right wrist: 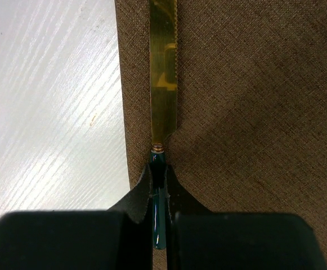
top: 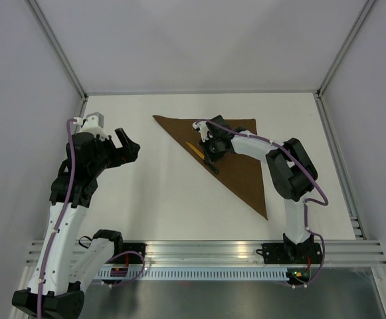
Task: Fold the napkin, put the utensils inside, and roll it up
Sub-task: Place the knife on the napkin.
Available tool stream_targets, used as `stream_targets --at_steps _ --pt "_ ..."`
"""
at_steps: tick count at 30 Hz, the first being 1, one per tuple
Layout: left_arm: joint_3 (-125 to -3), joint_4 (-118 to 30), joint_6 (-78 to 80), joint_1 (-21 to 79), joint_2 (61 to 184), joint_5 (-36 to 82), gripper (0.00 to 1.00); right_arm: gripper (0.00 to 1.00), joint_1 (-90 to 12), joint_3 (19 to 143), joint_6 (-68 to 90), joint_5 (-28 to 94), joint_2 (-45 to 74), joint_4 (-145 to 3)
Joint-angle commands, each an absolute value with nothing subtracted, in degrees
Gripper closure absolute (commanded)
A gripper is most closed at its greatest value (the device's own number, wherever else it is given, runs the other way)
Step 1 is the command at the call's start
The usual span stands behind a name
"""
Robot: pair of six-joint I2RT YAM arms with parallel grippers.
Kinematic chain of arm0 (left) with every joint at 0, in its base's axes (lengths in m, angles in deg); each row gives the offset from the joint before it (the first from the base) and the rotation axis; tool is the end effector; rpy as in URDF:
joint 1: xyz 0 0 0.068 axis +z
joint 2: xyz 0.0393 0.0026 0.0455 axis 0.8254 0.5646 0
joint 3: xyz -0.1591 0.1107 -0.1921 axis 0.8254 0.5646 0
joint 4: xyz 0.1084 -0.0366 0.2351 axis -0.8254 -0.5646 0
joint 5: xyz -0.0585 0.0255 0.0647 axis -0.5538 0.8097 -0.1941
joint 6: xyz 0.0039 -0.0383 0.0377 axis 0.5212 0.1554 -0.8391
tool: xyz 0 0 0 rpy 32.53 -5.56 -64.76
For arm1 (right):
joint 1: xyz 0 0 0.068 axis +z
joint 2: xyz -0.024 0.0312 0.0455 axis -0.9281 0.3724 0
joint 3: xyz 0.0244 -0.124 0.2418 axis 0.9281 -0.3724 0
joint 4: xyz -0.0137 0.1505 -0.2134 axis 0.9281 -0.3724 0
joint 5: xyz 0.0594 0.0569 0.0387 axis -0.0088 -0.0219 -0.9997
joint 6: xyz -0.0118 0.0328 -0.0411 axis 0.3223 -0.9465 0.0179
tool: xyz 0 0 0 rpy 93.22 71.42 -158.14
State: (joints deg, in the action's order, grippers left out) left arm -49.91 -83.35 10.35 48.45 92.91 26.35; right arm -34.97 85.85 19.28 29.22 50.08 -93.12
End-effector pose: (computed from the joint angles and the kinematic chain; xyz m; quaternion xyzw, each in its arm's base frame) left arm 0.1619 -0.0234 0.3673 -0.0790 0.8400 -0.1650 0.5109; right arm 0.3544 0.2399 0.1624 -0.3120 0.9063 0.1654 0.2322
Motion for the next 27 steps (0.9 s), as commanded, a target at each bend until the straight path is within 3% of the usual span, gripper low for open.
stream_targets --at_steps 1,27 --pt "-51.0 -82.2 10.9 48.7 93.0 26.4 0.00 0.99 -34.6 87.2 19.7 30.5 49.0 -93.7" --pt "-50.7 -81.7 10.7 48.7 93.4 26.1 0.00 0.99 -34.5 86.1 19.8 28.8 46.4 -96.2"
